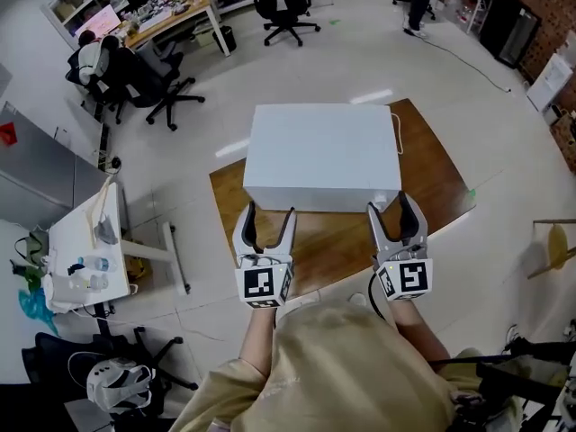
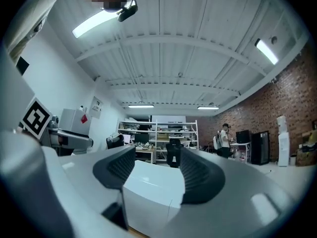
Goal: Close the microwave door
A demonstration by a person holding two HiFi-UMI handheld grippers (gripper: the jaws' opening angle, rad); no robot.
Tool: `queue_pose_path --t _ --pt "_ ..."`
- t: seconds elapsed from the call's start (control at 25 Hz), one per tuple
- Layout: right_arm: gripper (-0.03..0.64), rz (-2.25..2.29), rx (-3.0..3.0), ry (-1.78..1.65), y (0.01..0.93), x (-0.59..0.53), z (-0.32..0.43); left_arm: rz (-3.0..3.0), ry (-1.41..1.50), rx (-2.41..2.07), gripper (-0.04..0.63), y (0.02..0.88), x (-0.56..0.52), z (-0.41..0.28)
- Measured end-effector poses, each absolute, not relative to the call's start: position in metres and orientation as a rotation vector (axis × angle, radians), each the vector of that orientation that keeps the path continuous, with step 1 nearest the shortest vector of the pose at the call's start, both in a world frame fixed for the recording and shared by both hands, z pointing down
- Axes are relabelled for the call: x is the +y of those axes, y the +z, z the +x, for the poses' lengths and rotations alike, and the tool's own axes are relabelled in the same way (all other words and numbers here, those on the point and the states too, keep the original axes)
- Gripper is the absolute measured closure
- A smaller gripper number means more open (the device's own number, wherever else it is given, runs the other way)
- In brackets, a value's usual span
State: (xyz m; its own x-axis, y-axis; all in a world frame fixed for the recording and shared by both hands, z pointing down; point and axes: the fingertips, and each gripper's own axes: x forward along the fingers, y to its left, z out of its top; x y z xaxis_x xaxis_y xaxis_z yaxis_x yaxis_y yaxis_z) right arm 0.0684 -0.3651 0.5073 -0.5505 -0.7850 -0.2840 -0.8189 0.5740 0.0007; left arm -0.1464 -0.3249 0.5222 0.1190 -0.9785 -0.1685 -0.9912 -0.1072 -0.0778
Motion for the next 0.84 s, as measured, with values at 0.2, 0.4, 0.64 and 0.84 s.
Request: queue_pose_path --t 0.2,0.4,0.64,0.84 --pt "0.345 -1.28 2.599 0.195 0.516 -0.375 0.054 -2.189 0.082 1.969 0.278 0.526 -0.324 -0.14" --pt "0.345 -1.194 2.591 0.21 0.513 -0.371 0.046 -2.166 0.083 1.98 0.278 0.526 -0.323 -0.14" --pt "0.345 -1.161 2.487 0.282 0.493 -0.358 0.049 -2.136 0.078 1.995 0.278 0.522 -0.313 -0.144" --pt "0.345 -1.141 2.528 0.26 0.49 -0.366 0.04 -2.127 0.086 2.038 0.278 0.515 -0.317 -0.151"
